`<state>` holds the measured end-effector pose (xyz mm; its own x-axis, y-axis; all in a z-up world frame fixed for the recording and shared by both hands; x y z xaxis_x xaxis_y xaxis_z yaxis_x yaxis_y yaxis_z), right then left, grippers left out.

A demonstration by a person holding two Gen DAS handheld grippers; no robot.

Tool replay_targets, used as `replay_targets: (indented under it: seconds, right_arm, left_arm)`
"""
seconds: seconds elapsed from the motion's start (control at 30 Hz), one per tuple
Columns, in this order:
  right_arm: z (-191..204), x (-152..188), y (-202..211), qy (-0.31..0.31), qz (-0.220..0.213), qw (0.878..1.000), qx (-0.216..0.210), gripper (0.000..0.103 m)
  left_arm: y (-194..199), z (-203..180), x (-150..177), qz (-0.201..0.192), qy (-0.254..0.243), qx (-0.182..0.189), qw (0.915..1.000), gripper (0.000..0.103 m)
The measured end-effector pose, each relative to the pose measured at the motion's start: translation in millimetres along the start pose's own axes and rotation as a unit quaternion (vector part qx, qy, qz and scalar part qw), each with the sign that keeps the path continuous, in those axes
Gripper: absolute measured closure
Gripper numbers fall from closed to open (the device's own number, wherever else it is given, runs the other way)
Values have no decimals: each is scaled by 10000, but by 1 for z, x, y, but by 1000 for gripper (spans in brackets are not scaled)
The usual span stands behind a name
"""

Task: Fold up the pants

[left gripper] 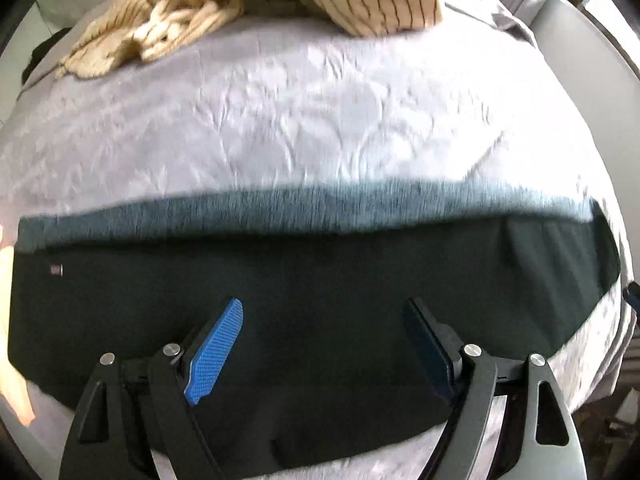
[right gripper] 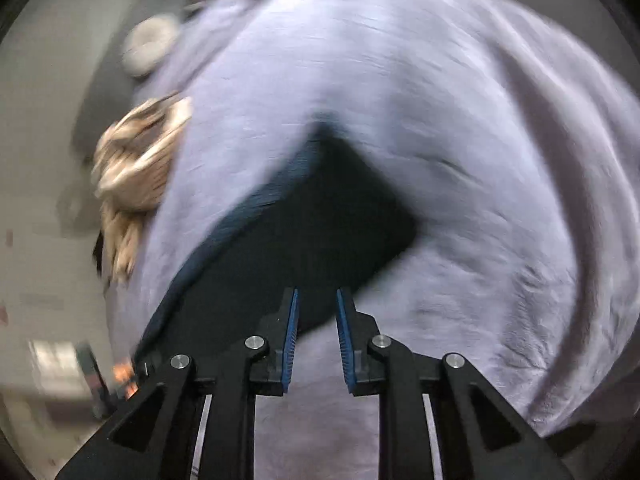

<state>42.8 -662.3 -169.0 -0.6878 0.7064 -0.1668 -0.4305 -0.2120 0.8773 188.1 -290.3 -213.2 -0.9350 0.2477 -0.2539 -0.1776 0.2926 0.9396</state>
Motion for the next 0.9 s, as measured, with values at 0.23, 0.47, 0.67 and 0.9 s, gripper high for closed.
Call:
replay_targets:
  seconds: [0.23, 0.47, 0.67, 0.9]
  right_arm:
    - [130, -11, -121, 1829, 574, 9814, 25, 78]
    - [122, -60, -165, 1459, 237, 9876, 526, 78]
    - [142, -9, -100, 923, 852, 9873, -974, 67]
    - [234, 176, -134, 728, 2635, 9346, -2274, 63]
  left_arm:
    - [-66, -8, -51, -49, 3, -504, 9987, 19]
    - [-62, 29, -95, -281, 310, -623, 9972, 13]
    - [6, 99, -55, -366, 41, -869, 9955, 13]
    - [21, 226, 33, -79, 903, -1495, 9846, 6]
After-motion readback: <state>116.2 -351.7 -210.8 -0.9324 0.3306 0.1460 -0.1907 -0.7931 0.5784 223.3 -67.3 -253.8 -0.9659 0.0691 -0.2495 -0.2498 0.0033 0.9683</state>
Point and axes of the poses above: each gripper's, at about its wrist camera, not at the fingertips, and y roughly against the way its jaws point, z to its left, x to its underside, the point moved 9 cm from there along -y, roughly the way its jaws point, and after that the axes turned 7 degrees about x, right-handed, at the moved point
